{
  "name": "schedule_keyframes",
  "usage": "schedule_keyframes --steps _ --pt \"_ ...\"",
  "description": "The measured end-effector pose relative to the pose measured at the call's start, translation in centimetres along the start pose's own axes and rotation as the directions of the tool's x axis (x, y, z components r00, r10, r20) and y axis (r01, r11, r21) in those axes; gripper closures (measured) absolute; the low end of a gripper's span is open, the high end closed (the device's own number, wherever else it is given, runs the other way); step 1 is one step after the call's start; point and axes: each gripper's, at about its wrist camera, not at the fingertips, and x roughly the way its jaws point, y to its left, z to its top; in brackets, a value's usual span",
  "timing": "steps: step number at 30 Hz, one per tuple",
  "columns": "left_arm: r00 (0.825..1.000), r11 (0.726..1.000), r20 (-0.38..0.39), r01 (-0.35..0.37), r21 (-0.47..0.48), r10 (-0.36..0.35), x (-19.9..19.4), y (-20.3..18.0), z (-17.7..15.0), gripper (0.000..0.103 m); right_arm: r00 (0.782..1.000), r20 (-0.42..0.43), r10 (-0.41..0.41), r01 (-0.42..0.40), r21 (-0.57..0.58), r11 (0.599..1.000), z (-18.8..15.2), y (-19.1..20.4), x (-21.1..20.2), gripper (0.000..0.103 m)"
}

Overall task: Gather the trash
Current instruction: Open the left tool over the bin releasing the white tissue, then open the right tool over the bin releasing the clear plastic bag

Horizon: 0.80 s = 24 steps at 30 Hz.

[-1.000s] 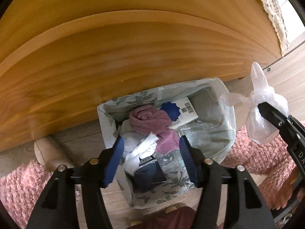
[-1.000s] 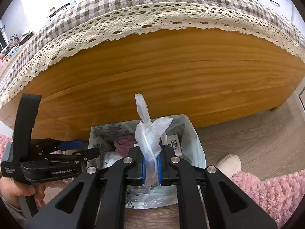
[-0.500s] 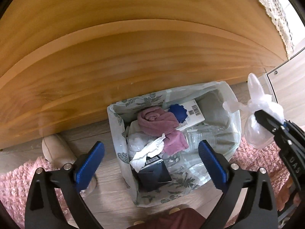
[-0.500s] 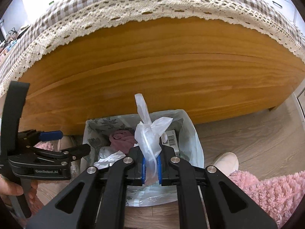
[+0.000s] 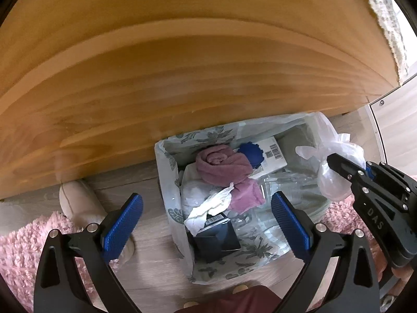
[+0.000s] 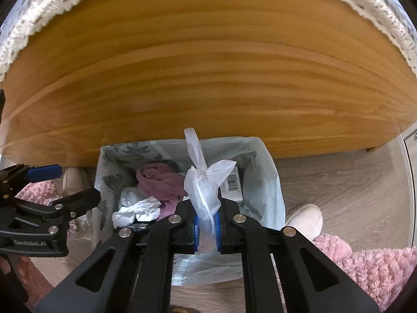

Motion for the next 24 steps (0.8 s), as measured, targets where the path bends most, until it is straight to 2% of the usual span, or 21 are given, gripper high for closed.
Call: schedule_keyframes --steps 9,19,21,22,23,24 --pt "1.000 1.000 -0.019 -0.012 -0.025 0.012 0.5 0.7 -0.1 0.008 0.996 -0.065 -0.056 0.053 -0.054 0.997 0.5 0.9 2.4 0.094" --pt "0.999 0.999 -0.024 -0.022 -0.036 0.021 0.5 1.1 -0.1 0.008 0.990 -0.131 -0.048 0.044 -0.033 0.998 0.4 0.2 3.4 0.093" --pt "0.999 0.999 -0.023 -0.023 -0.037 0.022 0.5 1.2 -0.1 0.008 0.989 -0.136 -0.050 0.047 -0.027 0.999 0.4 0.1 3.4 0.087" --pt "0.999 0.999 -0.023 -0.024 -0.038 0.024 0.5 1.2 -0.1 0.008 0.989 -0.133 -0.063 0.060 -0.029 0.998 0.4 0.1 3.4 0.072" --pt "0.999 0.999 -0.023 -0.025 -0.039 0.025 0.5 1.2 -0.1 0.008 0.989 -0.124 -0.074 0.071 -0.031 0.997 0.5 0.1 3.3 0.051" --pt "0.999 0.999 -0.024 -0.026 -0.040 0.025 0.5 1.2 -0.1 0.008 0.991 -0.108 -0.077 0.074 -0.031 0.997 0.5 0.0 3.1 0.044"
